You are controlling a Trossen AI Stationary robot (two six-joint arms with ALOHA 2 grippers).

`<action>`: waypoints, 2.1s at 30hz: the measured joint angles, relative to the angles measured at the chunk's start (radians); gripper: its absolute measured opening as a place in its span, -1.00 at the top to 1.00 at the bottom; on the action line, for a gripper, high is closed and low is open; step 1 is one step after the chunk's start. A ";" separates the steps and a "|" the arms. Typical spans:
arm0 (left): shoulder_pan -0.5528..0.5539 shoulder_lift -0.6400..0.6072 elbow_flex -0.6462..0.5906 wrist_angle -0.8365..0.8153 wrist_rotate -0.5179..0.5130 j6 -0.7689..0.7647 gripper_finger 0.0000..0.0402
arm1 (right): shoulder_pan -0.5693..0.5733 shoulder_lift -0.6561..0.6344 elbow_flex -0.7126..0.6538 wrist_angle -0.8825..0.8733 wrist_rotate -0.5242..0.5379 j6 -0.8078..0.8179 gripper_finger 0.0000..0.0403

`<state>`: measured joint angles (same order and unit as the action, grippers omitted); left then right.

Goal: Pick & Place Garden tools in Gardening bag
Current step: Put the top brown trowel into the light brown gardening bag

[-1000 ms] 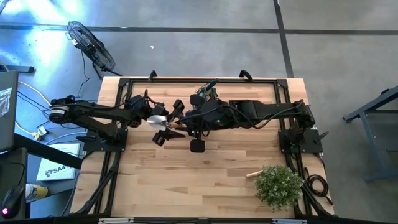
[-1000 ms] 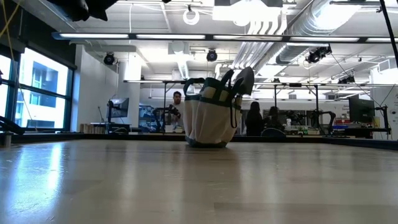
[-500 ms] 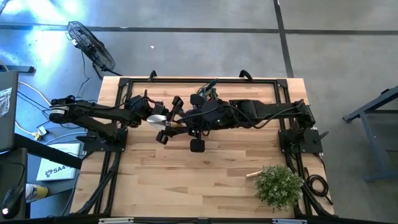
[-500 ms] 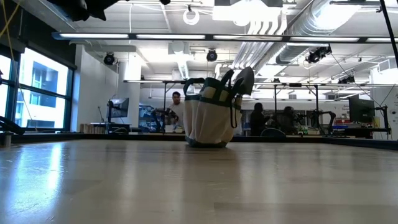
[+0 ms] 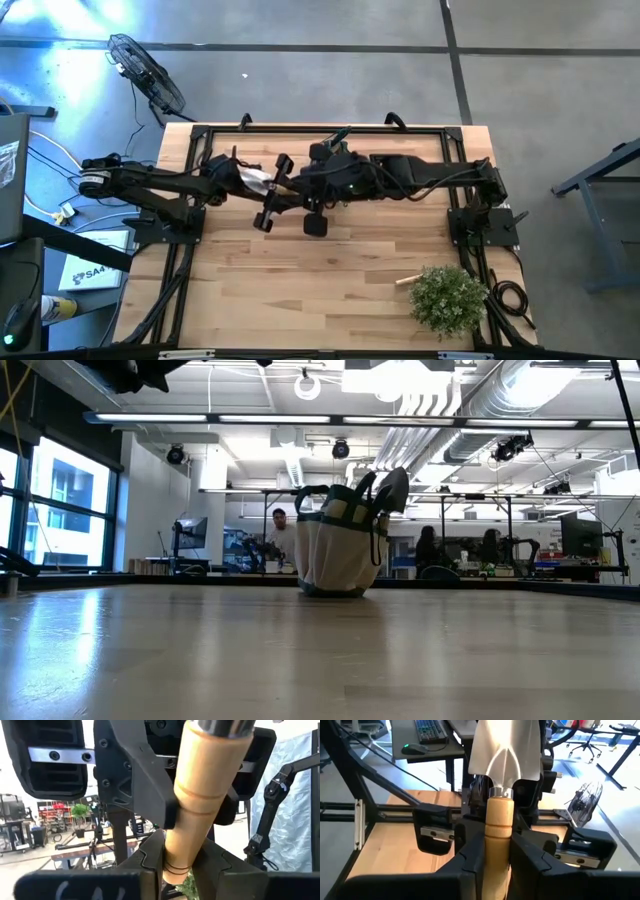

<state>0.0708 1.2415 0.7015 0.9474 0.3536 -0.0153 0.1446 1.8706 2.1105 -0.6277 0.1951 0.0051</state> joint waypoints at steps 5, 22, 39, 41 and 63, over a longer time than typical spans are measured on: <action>0.000 -0.001 0.000 -0.022 -0.024 -0.019 0.69 | 0.005 0.000 0.000 -0.014 0.017 -0.012 0.46; 0.000 -0.231 0.209 -1.051 -0.315 0.083 0.69 | 0.192 -0.140 -0.001 -0.293 0.069 0.150 0.31; -0.031 0.251 1.197 -2.496 -0.680 -0.003 0.69 | 0.406 -0.171 -0.002 -0.557 0.279 0.357 0.31; -0.028 0.304 1.252 -2.533 -0.594 0.068 0.69 | 0.415 -0.171 -0.002 -0.569 0.282 0.369 0.31; 0.049 0.425 1.284 -2.428 -0.545 0.202 0.69 | 0.509 -0.171 -0.127 -0.595 0.350 0.445 0.31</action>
<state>0.1201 1.6666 1.9859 -1.4803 -0.1913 0.1865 0.6539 1.7000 1.9835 -1.2231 0.5447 0.4498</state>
